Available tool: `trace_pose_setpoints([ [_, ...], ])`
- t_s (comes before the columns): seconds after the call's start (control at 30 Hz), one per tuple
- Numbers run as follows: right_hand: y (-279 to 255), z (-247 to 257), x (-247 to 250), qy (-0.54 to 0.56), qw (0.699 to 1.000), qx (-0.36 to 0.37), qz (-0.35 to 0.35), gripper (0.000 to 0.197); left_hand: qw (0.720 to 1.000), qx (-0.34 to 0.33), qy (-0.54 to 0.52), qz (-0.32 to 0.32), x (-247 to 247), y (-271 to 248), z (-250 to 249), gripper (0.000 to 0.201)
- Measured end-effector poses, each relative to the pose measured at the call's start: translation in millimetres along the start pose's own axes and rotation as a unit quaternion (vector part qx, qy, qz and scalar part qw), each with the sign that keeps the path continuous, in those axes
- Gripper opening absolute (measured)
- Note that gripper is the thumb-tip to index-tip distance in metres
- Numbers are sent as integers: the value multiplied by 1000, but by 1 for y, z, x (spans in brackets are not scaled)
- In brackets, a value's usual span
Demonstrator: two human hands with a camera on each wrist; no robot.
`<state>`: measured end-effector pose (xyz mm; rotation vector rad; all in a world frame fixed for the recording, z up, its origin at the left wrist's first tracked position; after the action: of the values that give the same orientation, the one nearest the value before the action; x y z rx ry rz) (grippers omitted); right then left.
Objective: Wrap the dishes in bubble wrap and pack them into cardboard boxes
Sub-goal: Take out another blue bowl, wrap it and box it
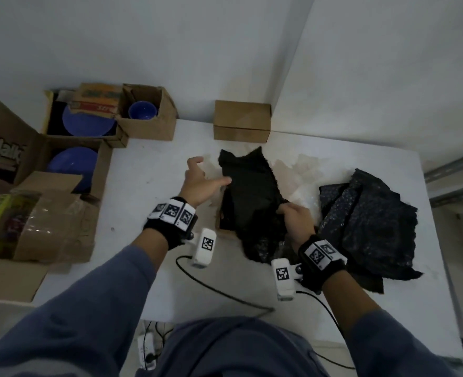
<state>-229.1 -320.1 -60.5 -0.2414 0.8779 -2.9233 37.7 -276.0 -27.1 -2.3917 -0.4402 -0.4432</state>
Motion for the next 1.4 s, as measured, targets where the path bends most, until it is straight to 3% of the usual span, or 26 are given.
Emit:
trace_pose_setpoints([
  [0.1, -6, -11, -7, -119, 992, 11, 49, 25, 999, -17, 47, -5, -7, -3, 11, 81],
  [0.2, -13, -12, -18, -280, 953, 39, 107, 22, 979, -120, 160, 39, -24, -15, 10, 66],
  [0.3, -24, -1, -23, -439, 891, 66, 97, 38, 907, -235, 349, 22, -32, -32, 8, 53],
  [0.37, -33, 18, -23, -548, 826, 120, 45, 51, 853, -283, 436, -47, -29, -41, 7, 56],
  [0.43, -44, 46, -27, -569, 797, 200, -7, 47, 825, -327, 449, -106, -25, -51, -1, 55],
  [0.53, -50, 70, -48, -538, 768, 347, 23, 32, 779, -416, 463, -69, -39, -57, -17, 55],
  [0.6, -42, 64, -67, -588, 715, 369, 84, 47, 759, -404, 510, -4, -55, -48, -18, 68],
  [0.7, -29, 43, -80, -673, 661, 306, 132, 69, 710, -343, 614, 26, -68, -36, -13, 79],
  [0.87, -29, 31, -78, -700, 632, 319, 90, 70, 660, -319, 680, -3, -75, -31, -9, 77],
  [1.0, -26, 31, -82, -729, 610, 296, 91, 72, 653, -316, 688, 4, -82, -27, -4, 65],
  [1.2, -26, 28, -95, -767, 572, 271, 102, 46, 645, -301, 702, 22, -93, -19, 4, 64],
  [1.3, -21, 25, -99, -759, 591, 246, 122, 29, 667, -319, 671, 52, -94, -17, 1, 53],
  [1.4, -20, 28, -102, -747, 601, 248, 138, 25, 693, -352, 626, 66, -91, -15, -3, 45],
])
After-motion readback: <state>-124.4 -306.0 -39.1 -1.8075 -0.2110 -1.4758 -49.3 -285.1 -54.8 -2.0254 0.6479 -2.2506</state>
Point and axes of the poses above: each hand's wrist, its own y-axis towards the middle knuckle, its own x-axis out of the back of the hand, z = x × y, the point moved 7 cm from there along y, towards the middle knuckle, and after that the axes turned 11 degrees about y, right-handed, at the moved point
